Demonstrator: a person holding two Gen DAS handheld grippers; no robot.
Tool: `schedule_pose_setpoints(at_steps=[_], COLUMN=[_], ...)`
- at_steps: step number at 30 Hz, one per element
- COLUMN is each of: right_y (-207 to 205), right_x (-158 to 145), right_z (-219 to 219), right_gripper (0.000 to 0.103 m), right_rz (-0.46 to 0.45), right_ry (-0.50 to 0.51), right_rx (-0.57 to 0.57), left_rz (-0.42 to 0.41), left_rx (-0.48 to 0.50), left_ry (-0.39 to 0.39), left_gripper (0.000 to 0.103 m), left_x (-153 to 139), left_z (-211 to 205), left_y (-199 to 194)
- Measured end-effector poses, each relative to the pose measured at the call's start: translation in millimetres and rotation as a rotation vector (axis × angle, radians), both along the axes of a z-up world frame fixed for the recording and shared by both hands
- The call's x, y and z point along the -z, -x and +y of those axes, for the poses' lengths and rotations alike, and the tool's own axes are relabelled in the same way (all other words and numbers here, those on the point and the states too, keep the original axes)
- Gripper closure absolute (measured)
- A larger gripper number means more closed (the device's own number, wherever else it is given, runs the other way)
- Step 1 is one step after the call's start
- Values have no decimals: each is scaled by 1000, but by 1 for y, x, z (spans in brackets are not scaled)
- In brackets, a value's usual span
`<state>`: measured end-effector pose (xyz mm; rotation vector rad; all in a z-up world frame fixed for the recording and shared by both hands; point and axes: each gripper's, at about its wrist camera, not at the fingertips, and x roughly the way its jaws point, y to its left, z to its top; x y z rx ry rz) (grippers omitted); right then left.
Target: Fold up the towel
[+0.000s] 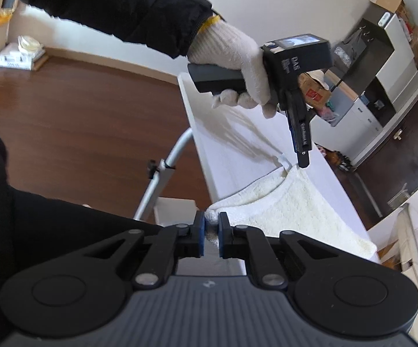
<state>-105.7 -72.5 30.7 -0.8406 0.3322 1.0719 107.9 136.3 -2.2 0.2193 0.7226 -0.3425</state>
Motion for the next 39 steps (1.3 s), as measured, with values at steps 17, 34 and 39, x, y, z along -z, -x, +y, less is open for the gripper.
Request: schedule_pose_setpoints(at_steps=[17, 34, 39], right_y=[-19, -238, -282], right_x=[-69, -65, -28], right_z=[-40, -66, -66], right_gripper=[94, 94, 94], right_rz=[110, 270, 374], right_ry=[-184, -303, -258], right_rx=[-90, 298, 414], left_rz=[45, -48, -48], left_rx=[115, 38, 84], left_ry=[-122, 56, 59], left_gripper=[67, 66, 66], left_x=[2, -33, -29], left_z=[3, 34, 22], left_y=[36, 22, 21])
